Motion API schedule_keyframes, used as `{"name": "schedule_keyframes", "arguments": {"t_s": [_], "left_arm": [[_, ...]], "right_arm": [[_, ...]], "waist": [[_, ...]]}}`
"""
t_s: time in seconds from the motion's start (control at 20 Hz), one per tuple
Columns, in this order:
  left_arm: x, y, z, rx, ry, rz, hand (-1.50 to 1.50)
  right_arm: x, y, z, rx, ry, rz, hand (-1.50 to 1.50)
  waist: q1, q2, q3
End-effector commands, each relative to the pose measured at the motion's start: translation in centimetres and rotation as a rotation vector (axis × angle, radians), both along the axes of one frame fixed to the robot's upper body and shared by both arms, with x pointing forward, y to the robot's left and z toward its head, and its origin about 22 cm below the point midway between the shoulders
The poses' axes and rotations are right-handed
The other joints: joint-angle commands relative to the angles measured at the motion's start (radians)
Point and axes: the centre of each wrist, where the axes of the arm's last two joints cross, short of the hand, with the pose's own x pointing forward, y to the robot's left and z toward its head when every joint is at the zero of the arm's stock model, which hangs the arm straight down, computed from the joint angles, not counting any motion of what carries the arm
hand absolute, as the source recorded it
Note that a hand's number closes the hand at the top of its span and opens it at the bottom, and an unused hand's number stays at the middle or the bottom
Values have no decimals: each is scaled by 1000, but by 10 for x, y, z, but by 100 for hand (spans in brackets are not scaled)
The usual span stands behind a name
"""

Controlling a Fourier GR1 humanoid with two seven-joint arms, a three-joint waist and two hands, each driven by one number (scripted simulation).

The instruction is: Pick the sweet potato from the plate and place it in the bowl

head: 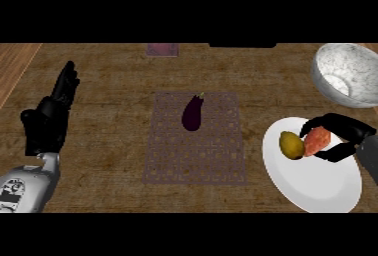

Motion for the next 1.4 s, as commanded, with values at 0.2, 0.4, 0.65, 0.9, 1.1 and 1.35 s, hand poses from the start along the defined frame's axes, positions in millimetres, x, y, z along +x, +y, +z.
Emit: {"name": "schedule_keyframes", "arguments": {"t_s": [0.2, 0.4, 0.65, 0.9, 1.1, 1.35], "left_arm": [[-15, -8, -10, 2, -8, -6, 0], [-4, -9, -13, -1, -1, -6, 0], [-7, 6, -5, 13, 7, 21, 0], [-6, 9, -14, 6, 35, 13, 0], [-5, 9, -7, 3, 41, 31, 0], [-11, 14, -15, 14, 36, 51, 0]], "right_arm": [[-2, 8, -18, 26, -39, 29, 150], [1, 4, -11, 82, -68, 39, 150], [27, 86, -17, 80, -118, -29, 150], [40, 229, -29, 103, -119, -208, 150], [48, 279, 0, 266, -183, -339, 150], [58, 295, 51, 429, -373, -514, 150]], "waist": [[5, 1, 2], [1, 2, 2], [-21, -14, -2], [-14, -27, -5], [-48, -39, -2], [-57, -42, -1]]}}
